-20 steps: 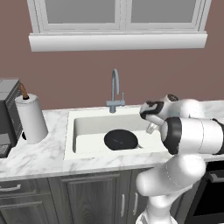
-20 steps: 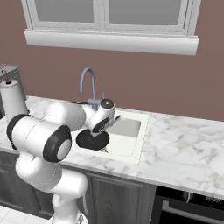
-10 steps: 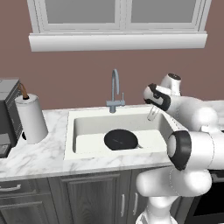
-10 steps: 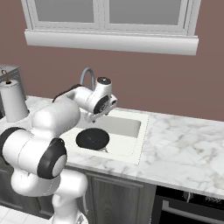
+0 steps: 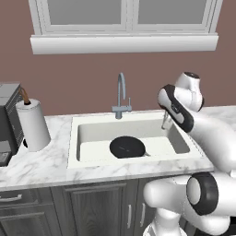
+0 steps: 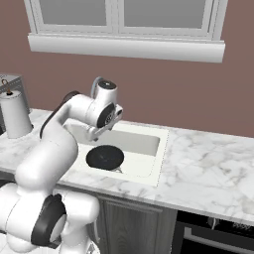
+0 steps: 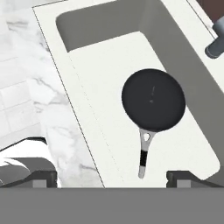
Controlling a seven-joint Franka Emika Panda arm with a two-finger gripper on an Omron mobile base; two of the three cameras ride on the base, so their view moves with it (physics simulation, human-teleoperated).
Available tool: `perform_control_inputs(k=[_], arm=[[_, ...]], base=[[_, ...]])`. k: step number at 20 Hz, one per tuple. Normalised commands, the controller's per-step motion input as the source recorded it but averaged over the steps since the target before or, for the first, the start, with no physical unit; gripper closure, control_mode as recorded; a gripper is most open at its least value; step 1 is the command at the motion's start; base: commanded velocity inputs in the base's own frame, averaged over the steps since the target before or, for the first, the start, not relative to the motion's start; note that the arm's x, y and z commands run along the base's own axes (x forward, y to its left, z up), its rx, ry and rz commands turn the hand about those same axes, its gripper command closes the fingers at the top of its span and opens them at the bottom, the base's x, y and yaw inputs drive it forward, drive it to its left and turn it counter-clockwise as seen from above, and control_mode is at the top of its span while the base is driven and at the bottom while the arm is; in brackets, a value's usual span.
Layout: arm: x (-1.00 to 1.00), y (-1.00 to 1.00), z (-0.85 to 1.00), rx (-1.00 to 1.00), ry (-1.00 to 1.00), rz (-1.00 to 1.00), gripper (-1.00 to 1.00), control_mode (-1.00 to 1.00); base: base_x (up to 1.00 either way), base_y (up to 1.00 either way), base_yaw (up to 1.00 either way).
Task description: Move the pot and pan from the stove into the sink.
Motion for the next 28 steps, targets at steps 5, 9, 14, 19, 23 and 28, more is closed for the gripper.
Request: perform_control_inputs(k=[5, 9, 14, 19, 23, 28], arm=[[-0.64, 0.12, 0.14, -0.06, -0.29, 0.11, -1.0, -1.0], [-0.64, 0.11, 0.11, -0.08, -0.35, 0.09, -1.0, -1.0], [-0.73, 0.05, 0.02, -0.11, -0.37, 0.06, -1.0, -1.0], [-0.8, 0.0, 0.0, -0.14, -0.36, 0.04, -1.0, -1.0], [-0.13, 0.0, 0.02, 0.0, -0.07, 0.0, -1.0, -1.0], [-0.03, 0.0, -0.01, 0.0, 0.0, 0.0, -1.0, -1.0]], base=[[0.0, 0.0, 0.0], [0.0, 0.0, 0.0], [0.0, 0.0, 0.0], [0.0, 0.0, 0.0], [0.0, 0.0, 0.0], [0.0, 0.0, 0.0]])
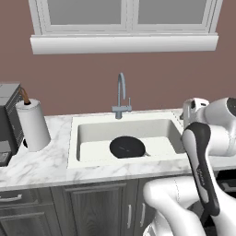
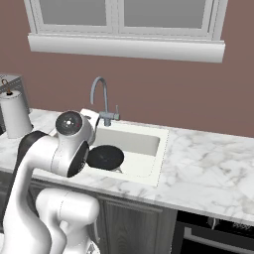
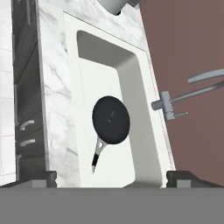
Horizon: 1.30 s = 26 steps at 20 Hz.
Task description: Move the pot and pan from the stove into the sink.
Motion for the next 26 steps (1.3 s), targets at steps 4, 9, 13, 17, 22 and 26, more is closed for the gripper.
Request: perform_control_inputs(k=[4, 9, 13, 17, 22, 26], arm=[[0.0, 0.0, 0.0, 0.0, 0.0, 0.0, -1.0, 1.0], [0.0, 0.0, 0.0, 0.0, 0.0, 0.0, -1.0, 1.0], [0.0, 0.0, 0.0, 0.0, 0.0, 0.0, -1.0, 1.0], [0.0, 0.0, 0.0, 0.0, 0.0, 0.0, -1.0, 1.0], [0.0, 0.0, 0.0, 0.0, 0.0, 0.0, -1.0, 1.0], [0.0, 0.0, 0.0, 0.0, 0.0, 0.0, -1.0, 1.0]], base=[[-0.82, 0.0, 0.0], [-0.88, 0.0, 0.0], [-0.07, 0.0, 0.0], [-0.09, -0.32, -0.27], [0.0, -0.19, -0.43], [0.0, -0.07, -0.48]])
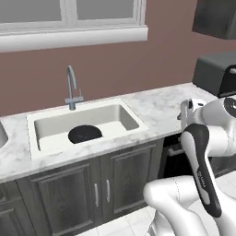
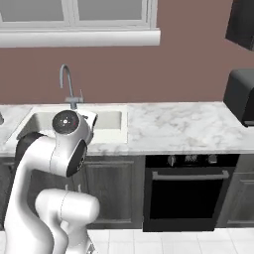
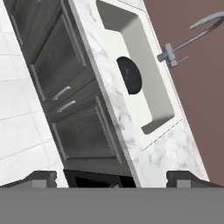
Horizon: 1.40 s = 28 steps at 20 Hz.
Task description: Move the pot and pan from the stove into the sink.
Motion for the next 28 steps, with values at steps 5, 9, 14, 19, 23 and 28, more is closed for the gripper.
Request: perform_control_inputs(k=[5, 9, 14, 19, 23, 28], arm=[[0.0, 0.0, 0.0, 0.0, 0.0, 0.0, -1.0, 1.0], [0.0, 0.0, 0.0, 0.0, 0.0, 0.0, -1.0, 1.0], [0.0, 0.0, 0.0, 0.0, 0.0, 0.0, -1.0, 1.0], [0.0, 0.0, 0.0, 0.0, 0.0, 0.0, -1.0, 1.0], [0.0, 0.0, 0.0, 0.0, 0.0, 0.0, -1.0, 1.0], [0.0, 0.0, 0.0, 0.0, 0.0, 0.0, -1.0, 1.0]], base=[[0.0, -0.04, -0.49], [0.0, -0.01, -0.5], [0.01, 0.0, -0.5], [0.01, 0.0, -0.5], [0.0, 0.0, -0.49], [0.01, -0.04, -0.5]])
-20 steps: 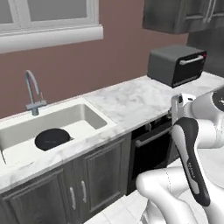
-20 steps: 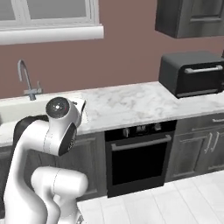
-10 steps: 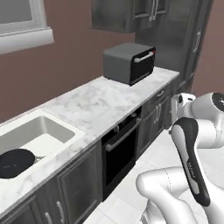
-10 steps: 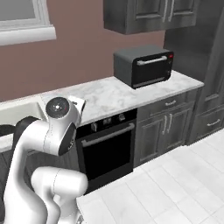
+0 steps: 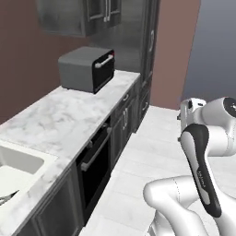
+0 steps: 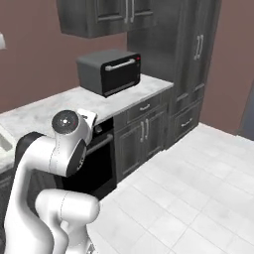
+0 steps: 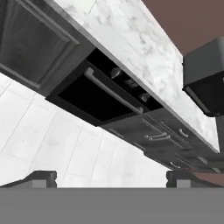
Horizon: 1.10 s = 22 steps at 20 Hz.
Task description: Move the pot and pan from the stove into the sink.
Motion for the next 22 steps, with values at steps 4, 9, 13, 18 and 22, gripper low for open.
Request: perform_control_inputs(k=[4, 9, 13, 18, 22], arm=[[0.0, 0.0, 0.0, 0.0, 0.0, 0.0, -1.0, 1.0], [0.0, 0.0, 0.0, 0.0, 0.0, 0.0, -1.0, 1.0], [0.0, 0.0, 0.0, 0.0, 0.0, 0.0, -1.0, 1.0], [0.0, 0.0, 0.0, 0.0, 0.0, 0.0, -1.0, 1.0], [0.0, 0.0, 0.0, 0.0, 0.0, 0.0, -1.0, 1.0]], base=[[0.02, -0.02, -0.5], [0.03, -0.02, -0.5], [0.03, -0.03, -0.5], [0.02, -0.03, -0.49], [0.0, -0.02, -0.48]])
